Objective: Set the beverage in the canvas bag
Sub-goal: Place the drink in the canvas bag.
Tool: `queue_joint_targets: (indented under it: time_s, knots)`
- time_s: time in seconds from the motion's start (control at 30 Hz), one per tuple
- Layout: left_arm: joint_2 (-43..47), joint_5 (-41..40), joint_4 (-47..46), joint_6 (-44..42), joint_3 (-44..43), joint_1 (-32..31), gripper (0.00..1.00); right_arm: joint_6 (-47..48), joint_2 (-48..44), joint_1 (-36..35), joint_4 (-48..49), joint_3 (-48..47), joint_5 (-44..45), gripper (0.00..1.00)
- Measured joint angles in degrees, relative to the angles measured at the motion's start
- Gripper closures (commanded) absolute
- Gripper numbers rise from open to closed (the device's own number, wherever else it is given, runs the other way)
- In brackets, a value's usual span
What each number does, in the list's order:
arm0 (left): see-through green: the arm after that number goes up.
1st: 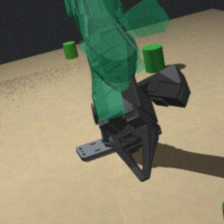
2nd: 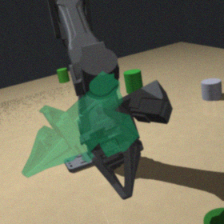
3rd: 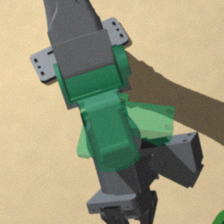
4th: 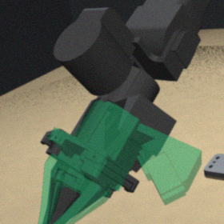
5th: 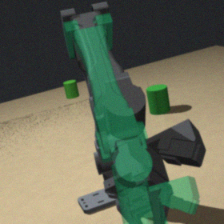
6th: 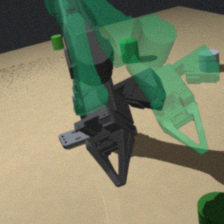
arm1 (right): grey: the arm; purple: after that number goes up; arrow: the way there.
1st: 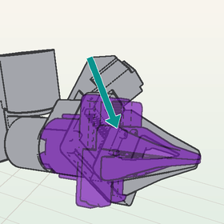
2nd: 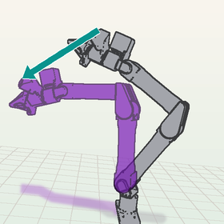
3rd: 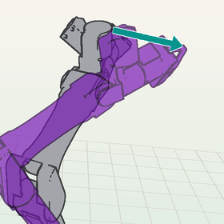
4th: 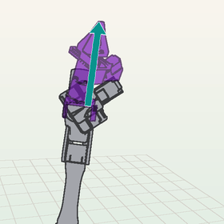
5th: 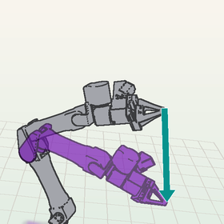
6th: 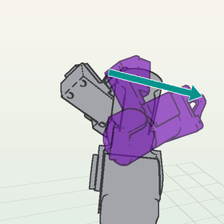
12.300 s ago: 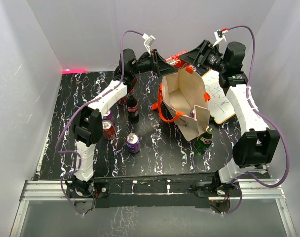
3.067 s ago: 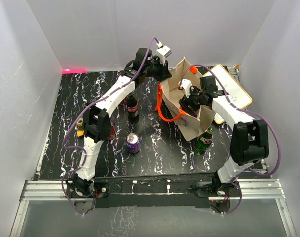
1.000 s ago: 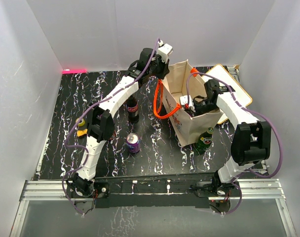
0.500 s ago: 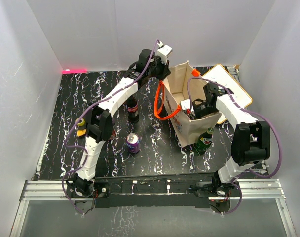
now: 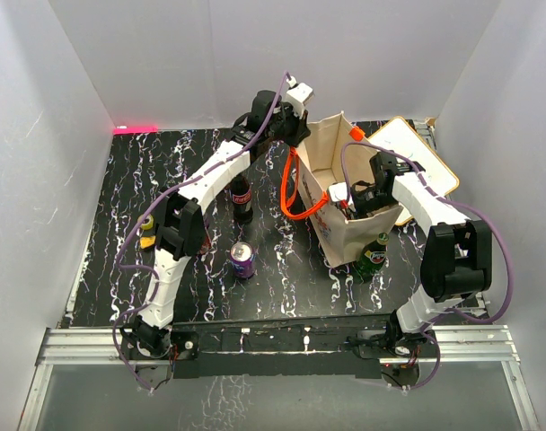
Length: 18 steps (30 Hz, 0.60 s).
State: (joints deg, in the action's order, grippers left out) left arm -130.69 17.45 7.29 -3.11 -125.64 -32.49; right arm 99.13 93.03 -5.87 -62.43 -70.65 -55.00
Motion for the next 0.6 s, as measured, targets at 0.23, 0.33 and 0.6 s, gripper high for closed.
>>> queue_joint_targets:
  time_s: [0.23,0.33,0.6]
  knots:
    - [0.1,0.1,0.0,-0.7,0.1,-0.2,1.00,-0.1,0.0,0.0,0.0,0.0,0.1,0.51]
    - [0.2,0.1,0.0,-1.0,0.2,-0.3,1.00,-0.3,0.0,0.0,0.0,0.0,0.1,0.43]
    - [0.5,0.1,-0.4,-1.4,0.9,-0.4,1.00,-1.5,0.0,0.0,0.5,0.0,0.1,0.31]
